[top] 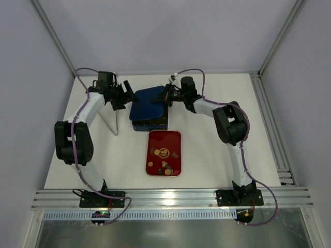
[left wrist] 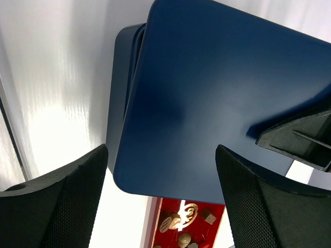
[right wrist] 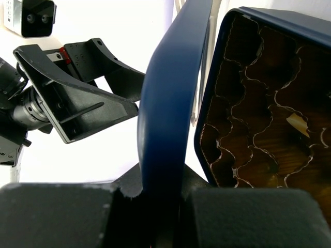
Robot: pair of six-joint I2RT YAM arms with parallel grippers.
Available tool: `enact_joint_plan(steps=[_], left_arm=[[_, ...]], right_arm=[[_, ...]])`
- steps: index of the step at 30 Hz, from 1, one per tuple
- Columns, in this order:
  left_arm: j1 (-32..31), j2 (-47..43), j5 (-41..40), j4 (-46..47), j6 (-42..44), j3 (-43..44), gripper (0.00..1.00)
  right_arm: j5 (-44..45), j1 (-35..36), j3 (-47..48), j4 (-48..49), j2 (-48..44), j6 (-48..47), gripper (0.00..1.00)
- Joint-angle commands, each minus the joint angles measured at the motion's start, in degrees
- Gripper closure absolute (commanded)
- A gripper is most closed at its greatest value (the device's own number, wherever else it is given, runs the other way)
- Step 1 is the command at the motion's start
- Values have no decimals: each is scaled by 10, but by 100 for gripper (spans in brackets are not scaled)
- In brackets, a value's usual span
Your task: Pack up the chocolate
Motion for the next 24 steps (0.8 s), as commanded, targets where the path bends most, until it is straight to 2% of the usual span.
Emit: enact_joint_plan(steps=[1, 16, 24], left_arm=[[-3, 2, 15, 34, 2, -15, 18], [-9, 19, 27, 40, 2, -21, 18], [-12, 31, 29, 39, 1, -20, 18]], right_arm=[[-19, -4, 6, 22, 5, -14, 96], [-38, -6, -28, 54, 7, 4, 95], [-40, -13, -49, 83, 5, 28, 90]])
